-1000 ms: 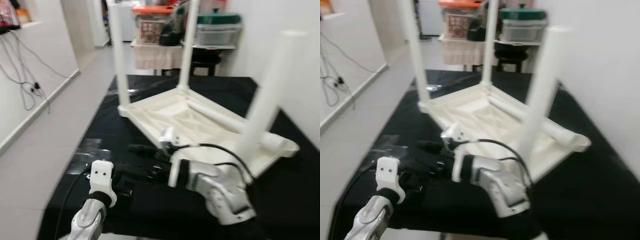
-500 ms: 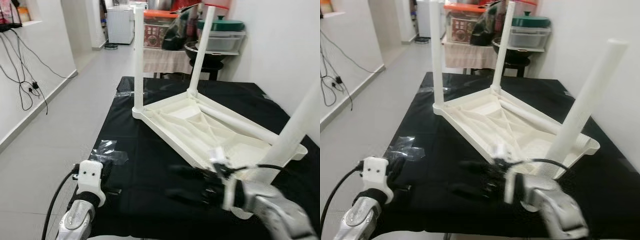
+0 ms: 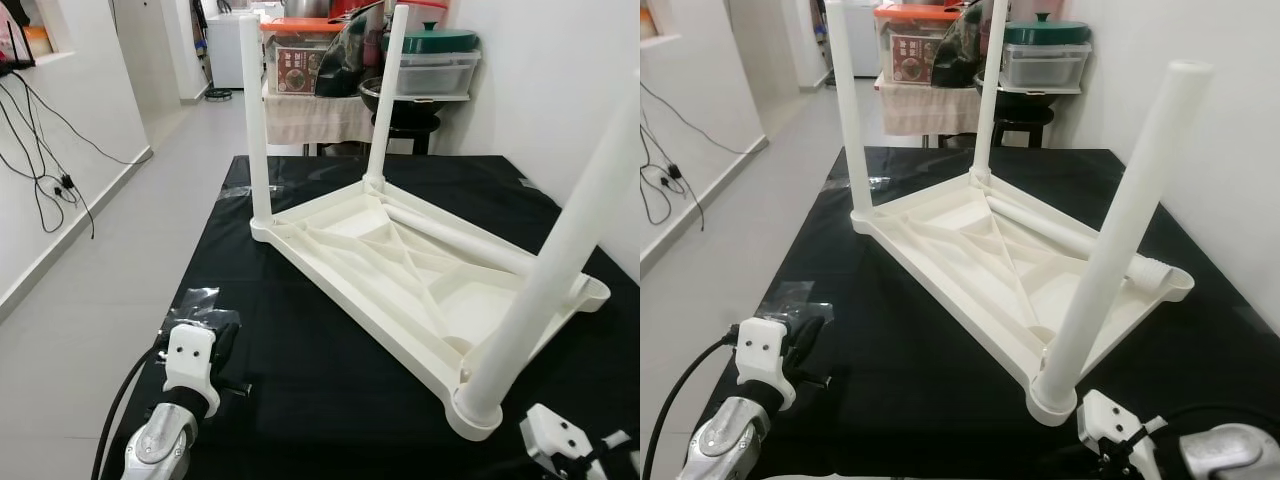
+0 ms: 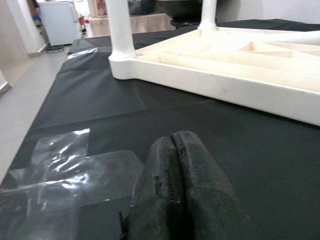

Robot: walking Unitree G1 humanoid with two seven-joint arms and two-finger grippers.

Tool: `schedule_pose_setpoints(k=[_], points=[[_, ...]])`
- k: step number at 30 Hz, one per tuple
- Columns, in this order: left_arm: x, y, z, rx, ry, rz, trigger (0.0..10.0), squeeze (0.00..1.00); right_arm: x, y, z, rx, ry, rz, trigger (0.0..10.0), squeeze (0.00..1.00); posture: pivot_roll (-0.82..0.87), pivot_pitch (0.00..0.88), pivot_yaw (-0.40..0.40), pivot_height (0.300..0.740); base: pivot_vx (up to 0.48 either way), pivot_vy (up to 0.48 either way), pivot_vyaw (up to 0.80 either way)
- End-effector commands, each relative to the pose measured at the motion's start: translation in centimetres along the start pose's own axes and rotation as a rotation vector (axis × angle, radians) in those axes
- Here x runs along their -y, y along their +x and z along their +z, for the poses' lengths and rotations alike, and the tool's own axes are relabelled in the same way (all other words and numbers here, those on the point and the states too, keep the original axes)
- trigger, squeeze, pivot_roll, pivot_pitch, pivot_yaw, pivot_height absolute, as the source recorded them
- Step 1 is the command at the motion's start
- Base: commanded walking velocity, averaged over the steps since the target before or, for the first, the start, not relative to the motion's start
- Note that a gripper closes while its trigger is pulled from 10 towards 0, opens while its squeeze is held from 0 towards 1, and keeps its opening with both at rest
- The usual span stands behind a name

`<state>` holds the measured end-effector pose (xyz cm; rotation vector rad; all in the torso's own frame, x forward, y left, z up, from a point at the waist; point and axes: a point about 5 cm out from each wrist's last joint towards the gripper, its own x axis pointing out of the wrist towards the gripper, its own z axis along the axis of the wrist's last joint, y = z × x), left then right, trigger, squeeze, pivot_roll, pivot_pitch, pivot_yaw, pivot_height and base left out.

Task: Building children table

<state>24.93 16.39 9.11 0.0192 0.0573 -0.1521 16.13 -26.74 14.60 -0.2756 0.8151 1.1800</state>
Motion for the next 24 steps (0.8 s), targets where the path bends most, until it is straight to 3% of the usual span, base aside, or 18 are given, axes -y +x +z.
schedule_pose_setpoints(k=[1,2,5,7,8,11,13,15,18,21,22,24], points=[[0.4,0.1,-0.2,-0.01,0.001,-0.034,10.0,0.0,2.2,-2.2,0.0,-0.049,-0.032,-0.188,10.0,0.0,-0.11,0.0,-0.026,0.74,0.0,0.0,0.0],[0.6,0.1,-0.2,-0.01,0.004,-0.049,10.0,0.0,3.3,-2.6,0.6,-0.018,-0.058,-0.272,10.0,0.0,-0.11,0.0,-0.026,0.74,0.0,0.0,0.0],[0.7,0.2,-0.2,-0.01,0.006,-0.058,10.0,0.0,4.0,-2.9,1.0,0.009,-0.075,-0.322,10.0,0.0,-0.11,0.0,-0.026,0.74,0.0,0.0,0.0],[0.9,0.1,-0.2,-0.009,0.001,-0.076,10.0,0.0,5.0,-2.9,2.7,0.1,-0.133,-0.386,10.0,0.0,-0.1,0.0,-0.027,0.74,0.0,0.0,0.0],[0.9,0.1,-0.2,-0.009,0.001,-0.076,10.0,0.0,5.0,-2.9,2.7,0.1,-0.133,-0.386,10.0,0.0,-0.1,0.0,-0.027,0.74,0.0,0.0,0.0],[1.1,0.0,-0.1,-0.006,0.016,-0.1,10.0,0.0,4.8,-1.6,5.4,0.223,-0.199,-0.312,10.0,0.0,-0.08,0.0,-0.035,0.74,0.0,0.0,0.0],[1.1,0.0,-0.1,-0.006,0.016,-0.1,10.0,0.0,4.8,-1.6,5.4,0.223,-0.199,-0.312,10.0,0.0,-0.08,0.0,-0.035,0.74,0.0,0.0,0.0],[1.1,-0.1,0.0,-0.002,0.02,-0.102,10.0,0.0,4.0,-0.1,7.0,0.277,-0.257,-0.207,10.0,0.0,-0.07,0.0,-0.038,0.74,0.0,0.0,0.0],[1.0,-0.2,0.0,-0.001,0.02,-0.102,10.0,0.0,3.8,0.5,7.6,0.294,-0.286,-0.165,10.0,0.0,-0.07,0.0,-0.038,0.74,0.0,0.0,0.0],[1.2,-0.2,0.2,0.003,0.023,-0.11,10.0,0.0,3.3,4.4,11.0,0.382,-0.4,-0.059,10.0,0.0,-0.06,0.0,-0.045,0.74,0.0,0.0,0.0],[1.2,-0.2,0.2,0.003,0.023,-0.11,10.0,0.0,3.3,4.4,11.0,0.382,-0.4,-0.059,10.0,0.0,-0.06,0.0,-0.045,0.74,0.0,0.0,0.0],[1.4,-0.2,0.3,0.008,0.025,-0.114,10.0,0.0,2.7,7.3,14.0,0.445,-0.471,-0.015,10.0,0.0,-0.05,0.0,-0.049,0.74,0.0,0.0,0.0]])
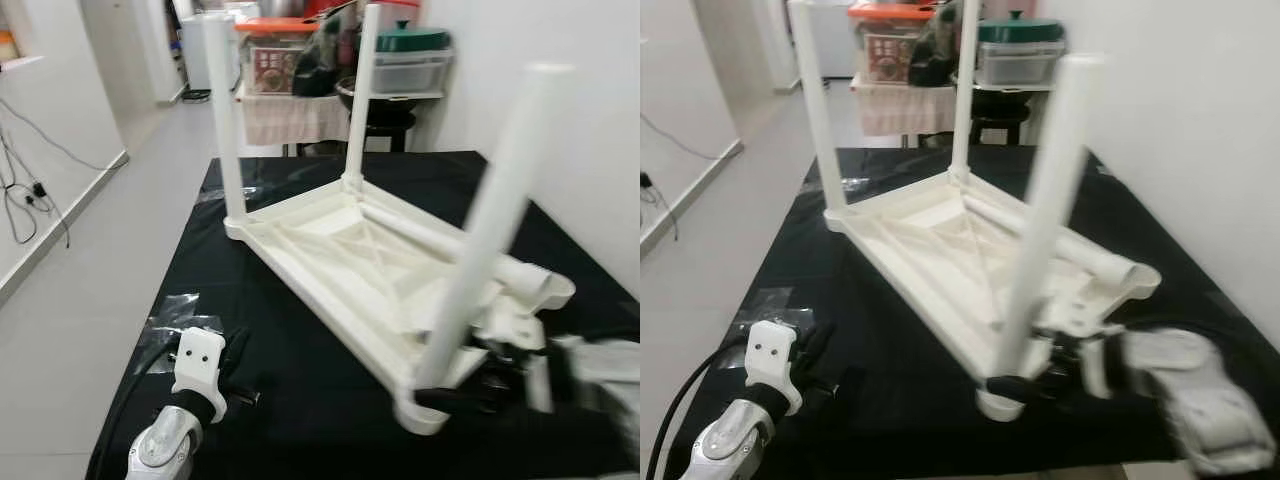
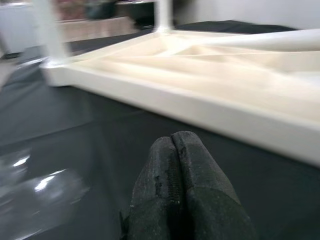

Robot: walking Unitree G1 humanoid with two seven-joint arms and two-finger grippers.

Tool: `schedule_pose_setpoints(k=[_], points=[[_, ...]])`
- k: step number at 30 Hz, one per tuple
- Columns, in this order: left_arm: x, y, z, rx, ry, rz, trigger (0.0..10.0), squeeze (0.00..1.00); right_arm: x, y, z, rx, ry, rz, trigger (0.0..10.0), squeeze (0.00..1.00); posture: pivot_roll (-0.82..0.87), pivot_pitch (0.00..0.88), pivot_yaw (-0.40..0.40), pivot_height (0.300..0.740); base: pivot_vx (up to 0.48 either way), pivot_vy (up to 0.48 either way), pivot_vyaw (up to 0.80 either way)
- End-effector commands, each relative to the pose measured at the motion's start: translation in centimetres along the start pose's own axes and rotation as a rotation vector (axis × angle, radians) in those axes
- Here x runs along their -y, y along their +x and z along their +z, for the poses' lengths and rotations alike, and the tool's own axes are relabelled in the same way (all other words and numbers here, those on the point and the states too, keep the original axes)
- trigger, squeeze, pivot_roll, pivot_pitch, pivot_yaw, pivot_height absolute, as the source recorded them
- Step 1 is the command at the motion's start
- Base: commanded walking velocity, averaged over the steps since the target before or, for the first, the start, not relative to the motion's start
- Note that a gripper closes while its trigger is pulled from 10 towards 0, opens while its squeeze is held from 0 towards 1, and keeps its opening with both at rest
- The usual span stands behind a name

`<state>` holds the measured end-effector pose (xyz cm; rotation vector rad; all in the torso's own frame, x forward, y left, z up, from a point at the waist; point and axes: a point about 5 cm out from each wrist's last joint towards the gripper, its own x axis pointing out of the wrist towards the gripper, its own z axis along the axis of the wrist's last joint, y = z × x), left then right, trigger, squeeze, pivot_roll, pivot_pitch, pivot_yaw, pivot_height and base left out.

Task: Building children table

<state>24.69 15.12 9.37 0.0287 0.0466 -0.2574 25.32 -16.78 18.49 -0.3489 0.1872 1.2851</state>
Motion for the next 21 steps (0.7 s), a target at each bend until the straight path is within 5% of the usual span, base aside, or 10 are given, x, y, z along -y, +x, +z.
schedule_pose_setpoints(k=[1,4,8,14,16,21], points=[[0.1,-0.1,0.0,-0.004,0.012,-0.009,10.0,0.0,-0.4,2.2,1.0,0.021,-0.061,0.051,10.0,0.0,-0.05,0.0,-0.049,0.74,0.0,0.0,0.0],[0.3,-0.3,-0.1,-0.007,0.018,-0.011,10.0,0.0,-0.2,6.3,3.1,0.102,-0.118,0.065,10.0,0.0,-0.03,0.0,-0.054,0.74,0.0,0.0,0.0],[0.4,-0.4,-0.1,-0.009,0.025,-0.012,10.0,0.0,0.3,8.1,4.1,0.12,-0.162,0.06,10.0,0.0,-0.01,0.0,-0.058,0.74,0.0,0.0,0.0],[0.4,-0.5,0.0,-0.009,0.03,-0.012,10.0,0.0,1.0,7.8,3.6,0.067,-0.197,0.064,10.0,0.0,-0.01,0.0,-0.061,0.74,0.0,0.0,0.0],[0.3,-1.1,-0.3,-0.024,0.032,-0.005,10.0,0.0,2.2,5.0,1.9,-0.084,-0.213,0.135,10.0,0.0,-0.01,0.0,-0.063,0.74,0.0,0.0,0.0],[0.2,-1.6,-0.6,-0.039,0.034,0.002,10.0,0.0,3.1,2.6,0.7,-0.213,-0.207,0.2,10.0,0.0,0.0,0.0,-0.064,0.74,0.0,0.0,0.0]])
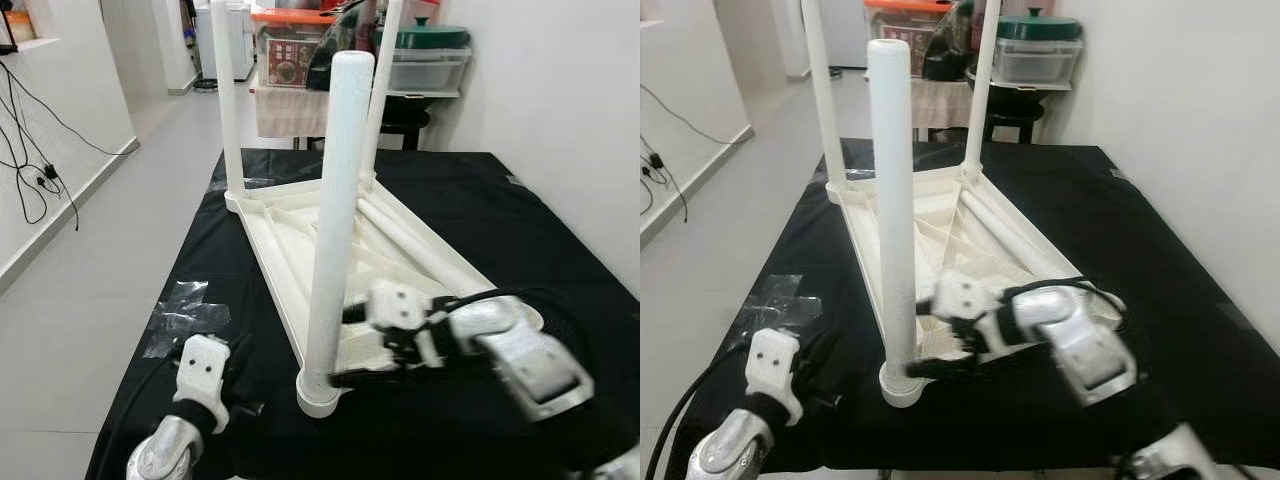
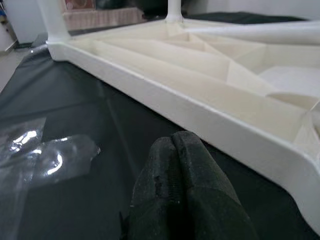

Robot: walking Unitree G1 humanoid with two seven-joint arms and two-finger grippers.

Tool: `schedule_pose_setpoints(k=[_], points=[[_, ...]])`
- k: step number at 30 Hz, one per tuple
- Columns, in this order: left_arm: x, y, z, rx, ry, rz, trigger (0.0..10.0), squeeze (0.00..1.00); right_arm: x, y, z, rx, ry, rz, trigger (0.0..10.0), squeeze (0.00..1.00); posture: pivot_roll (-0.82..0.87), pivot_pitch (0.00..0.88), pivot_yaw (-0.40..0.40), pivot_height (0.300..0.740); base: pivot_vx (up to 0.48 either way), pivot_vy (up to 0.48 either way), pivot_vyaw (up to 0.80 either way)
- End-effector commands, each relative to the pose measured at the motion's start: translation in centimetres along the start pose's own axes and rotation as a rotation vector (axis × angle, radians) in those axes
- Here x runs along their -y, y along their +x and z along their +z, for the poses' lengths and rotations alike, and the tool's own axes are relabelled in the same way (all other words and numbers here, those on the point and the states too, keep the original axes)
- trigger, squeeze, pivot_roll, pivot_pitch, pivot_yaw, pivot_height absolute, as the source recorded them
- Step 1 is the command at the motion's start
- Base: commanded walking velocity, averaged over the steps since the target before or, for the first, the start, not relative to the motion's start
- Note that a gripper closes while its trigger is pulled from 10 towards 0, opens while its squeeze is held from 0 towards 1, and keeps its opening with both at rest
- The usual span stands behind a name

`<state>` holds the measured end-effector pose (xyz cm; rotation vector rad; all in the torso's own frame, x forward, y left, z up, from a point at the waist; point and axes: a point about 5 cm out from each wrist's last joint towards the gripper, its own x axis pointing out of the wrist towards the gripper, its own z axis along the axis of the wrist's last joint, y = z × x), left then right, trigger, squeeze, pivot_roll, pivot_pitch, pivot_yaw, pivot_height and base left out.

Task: Building children table

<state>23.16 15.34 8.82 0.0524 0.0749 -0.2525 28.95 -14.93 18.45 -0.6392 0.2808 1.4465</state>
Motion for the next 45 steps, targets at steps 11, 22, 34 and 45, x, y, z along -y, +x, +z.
schedule_pose_setpoints(k=[11,22,34,45], points=[[0.2,-1.3,-0.1,-0.025,0.048,-0.008,10.0,0.0,4.0,-0.7,-2.6,-0.32,-0.075,0.038,10.0,0.0,0.04,0.0,-0.093,0.74,0.0,0.0,0.0],[1.8,-2.3,0.2,-0.05,0.057,-0.115,10.0,0.0,6.0,0.7,-4.7,-0.589,-0.178,0.022,10.0,0.0,0.06,0.0,-0.109,0.74,0.0,0.0,0.0],[1.8,-4.3,0.1,-0.086,0.057,-0.127,10.0,0.0,6.6,-1.0,-3.3,-0.449,-0.138,0.102,10.0,0.0,0.07,0.0,-0.113,0.74,0.0,0.0,0.0],[1.9,-4.0,0.4,-0.083,0.076,-0.141,10.0,0.0,6.0,-2.2,-4.5,-0.525,-0.117,0.179,10.0,0.0,0.06,0.0,-0.104,0.74,0.0,0.0,0.0]])
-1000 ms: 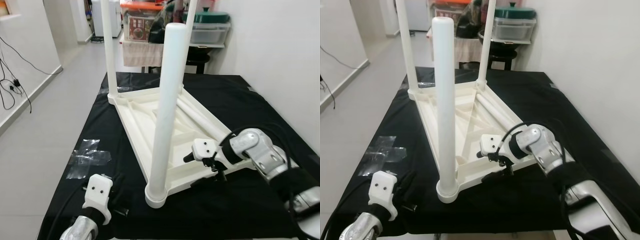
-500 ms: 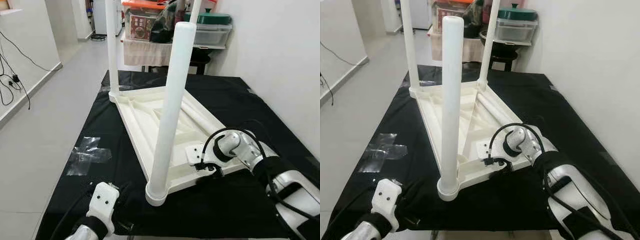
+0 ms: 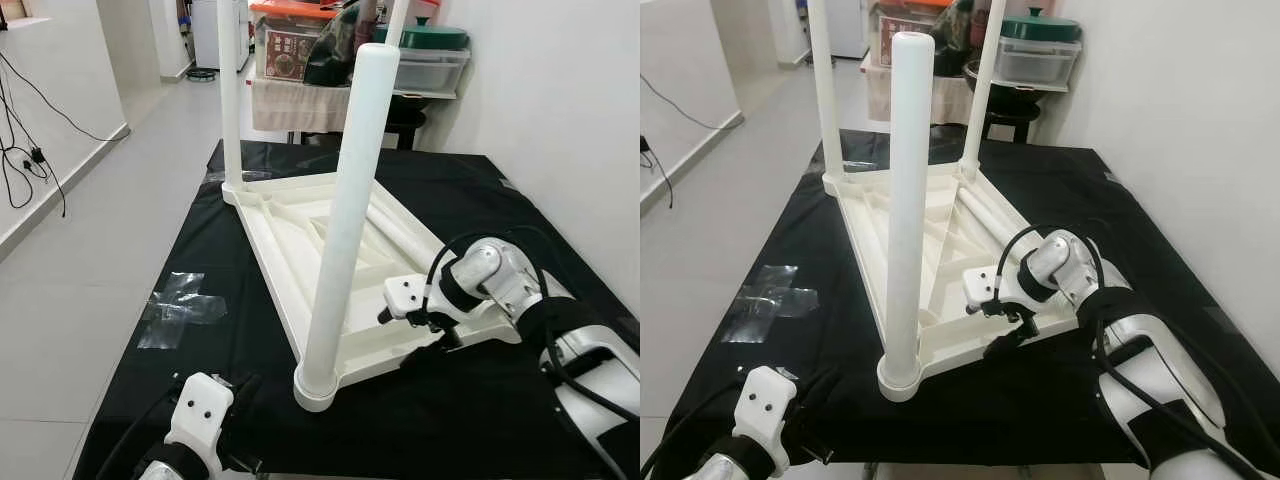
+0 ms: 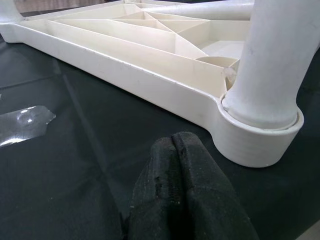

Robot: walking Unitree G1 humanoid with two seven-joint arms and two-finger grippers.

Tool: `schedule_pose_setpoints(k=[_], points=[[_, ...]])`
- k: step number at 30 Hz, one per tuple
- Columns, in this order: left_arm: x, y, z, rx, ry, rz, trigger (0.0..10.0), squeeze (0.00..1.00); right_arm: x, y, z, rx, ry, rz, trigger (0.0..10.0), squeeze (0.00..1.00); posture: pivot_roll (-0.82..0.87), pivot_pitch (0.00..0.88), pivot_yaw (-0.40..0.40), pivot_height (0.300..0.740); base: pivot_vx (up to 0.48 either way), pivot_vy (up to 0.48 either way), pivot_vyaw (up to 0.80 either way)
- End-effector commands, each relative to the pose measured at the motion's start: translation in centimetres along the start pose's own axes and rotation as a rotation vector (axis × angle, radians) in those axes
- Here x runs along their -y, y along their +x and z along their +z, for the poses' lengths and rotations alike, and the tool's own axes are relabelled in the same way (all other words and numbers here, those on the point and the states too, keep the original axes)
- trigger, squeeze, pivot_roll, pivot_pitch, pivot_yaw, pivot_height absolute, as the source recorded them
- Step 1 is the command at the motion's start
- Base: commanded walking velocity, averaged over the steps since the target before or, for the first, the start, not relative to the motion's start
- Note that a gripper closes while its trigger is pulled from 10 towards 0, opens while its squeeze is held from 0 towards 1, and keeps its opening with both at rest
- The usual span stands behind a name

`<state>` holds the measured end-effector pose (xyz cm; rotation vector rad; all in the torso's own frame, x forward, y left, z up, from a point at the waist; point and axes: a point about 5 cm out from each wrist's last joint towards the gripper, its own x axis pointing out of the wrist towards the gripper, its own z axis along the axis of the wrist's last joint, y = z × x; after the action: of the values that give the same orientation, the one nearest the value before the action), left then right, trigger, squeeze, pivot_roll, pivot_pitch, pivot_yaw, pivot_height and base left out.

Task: Building children table

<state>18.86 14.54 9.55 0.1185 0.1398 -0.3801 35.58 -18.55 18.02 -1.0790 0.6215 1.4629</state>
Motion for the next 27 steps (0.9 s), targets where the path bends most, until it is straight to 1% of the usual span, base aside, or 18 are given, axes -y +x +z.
schedule_pose_setpoints(k=[1,2,4,5,8,9,12,13,14,15,16,17,18,21,22,23,25,27], points=[[0.1,0.0,-0.1,-0.014,0.014,-0.014,10.0,0.0,-0.4,0.2,-0.8,-0.054,0.008,0.023,10.0,0.0,0.06,0.0,-0.104,0.74,0.0,0.0,0.0],[0.1,0.0,-0.1,-0.014,0.014,-0.014,10.0,0.0,-0.4,0.2,-0.8,-0.054,0.008,0.023,10.0,0.0,0.06,0.0,-0.104,0.74,0.0,0.0,0.0],[0.2,0.1,0.0,-0.012,0.023,-0.025,10.0,0.0,-0.8,1.0,-2.0,-0.165,0.019,0.021,10.0,0.0,0.06,0.0,-0.103,0.74,0.0,0.0,0.0],[0.3,0.2,0.0,-0.013,0.027,-0.03,10.0,0.0,-0.9,1.3,-2.4,-0.2,0.021,0.014,10.0,0.0,0.06,0.0,-0.103,0.74,0.0,0.0,0.0],[0.4,0.1,-0.1,-0.018,0.02,-0.048,10.0,0.0,-0.8,1.8,-2.5,-0.226,0.018,-0.008,10.0,0.0,0.06,0.0,-0.102,0.74,0.0,0.0,0.0],[0.8,-0.1,-0.1,-0.024,0.002,-0.077,10.0,0.0,-0.8,2.5,-2.1,-0.221,0.002,-0.017,2.8,0.0,0.06,0.0,-0.102,0.74,0.0,0.0,0.0],[0.8,-0.1,-0.1,-0.024,0.002,-0.077,10.0,0.0,-0.8,2.5,-2.1,-0.221,0.002,-0.017,2.8,0.0,0.06,0.0,-0.102,0.74,0.0,0.0,0.0],[0.9,-0.1,-0.1,-0.025,-0.006,-0.088,10.0,0.0,-0.8,2.8,-1.9,-0.211,-0.007,-0.016,2.8,0.0,0.06,0.0,-0.102,0.74,0.0,0.0,0.0],[1.1,-0.3,0.0,-0.025,-0.016,-0.11,10.0,0.0,-0.9,3.4,-1.6,-0.208,-0.026,-0.008,0.0,0.0,0.06,0.0,-0.104,0.74,0.0,0.0,0.0],[1.1,-0.3,0.0,-0.025,-0.016,-0.11,10.0,0.0,-0.9,3.4,-1.6,-0.208,-0.026,-0.008,0.0,0.0,0.06,0.0,-0.104,0.74,0.0,0.0,0.0],[1.2,-0.4,0.0,-0.024,-0.023,-0.128,10.0,0.0,-1.1,4.2,-1.3,-0.191,-0.042,-0.002,0.0,0.0,0.06,0.0,-0.104,0.74,0.0,0.0,0.0],[1.2,-0.4,0.0,-0.024,-0.023,-0.128,10.0,0.0,-1.1,4.2,-1.3,-0.191,-0.042,-0.002,0.0,0.0,0.06,0.0,-0.104,0.74,0.0,0.0,0.0],[1.3,-0.5,0.0,-0.023,-0.027,-0.138,10.0,0.0,-1.2,4.6,-1.1,-0.182,-0.05,0.001,0.0,0.0,0.06,0.0,-0.104,0.74,0.0,0.0,0.0],[1.3,-0.5,0.0,-0.023,-0.027,-0.138,10.0,0.0,-1.2,4.6,-1.1,-0.182,-0.05,0.001,0.0,0.0,0.06,0.0,-0.104,0.74,0.0,0.0,0.0],[1.4,-0.4,0.1,-0.023,-0.02,-0.149,10.0,0.0,-1.1,5.1,-0.5,-0.143,-0.063,-0.004,0.0,0.0,0.07,0.0,-0.103,0.74,0.0,0.0,0.0],[1.4,-0.4,0.1,-0.023,-0.02,-0.149,10.0,0.0,-1.1,5.1,-0.5,-0.143,-0.063,-0.004,0.0,0.0,0.07,0.0,-0.103,0.74,0.0,0.0,0.0],[1.3,-0.1,0.1,-0.025,0.013,-0.15,10.0,0.0,-0.6,6.2,2.0,-0.012,-0.117,-0.026,0.0,0.0,0.06,0.0,-0.101,0.74,0.0,0.0,0.0],[1.3,-0.1,0.1,-0.025,0.013,-0.15,10.0,0.0,-0.6,6.2,2.0,-0.012,-0.117,-0.026,0.0,0.0,0.06,0.0,-0.101,0.74,0.0,0.0,0.0]])
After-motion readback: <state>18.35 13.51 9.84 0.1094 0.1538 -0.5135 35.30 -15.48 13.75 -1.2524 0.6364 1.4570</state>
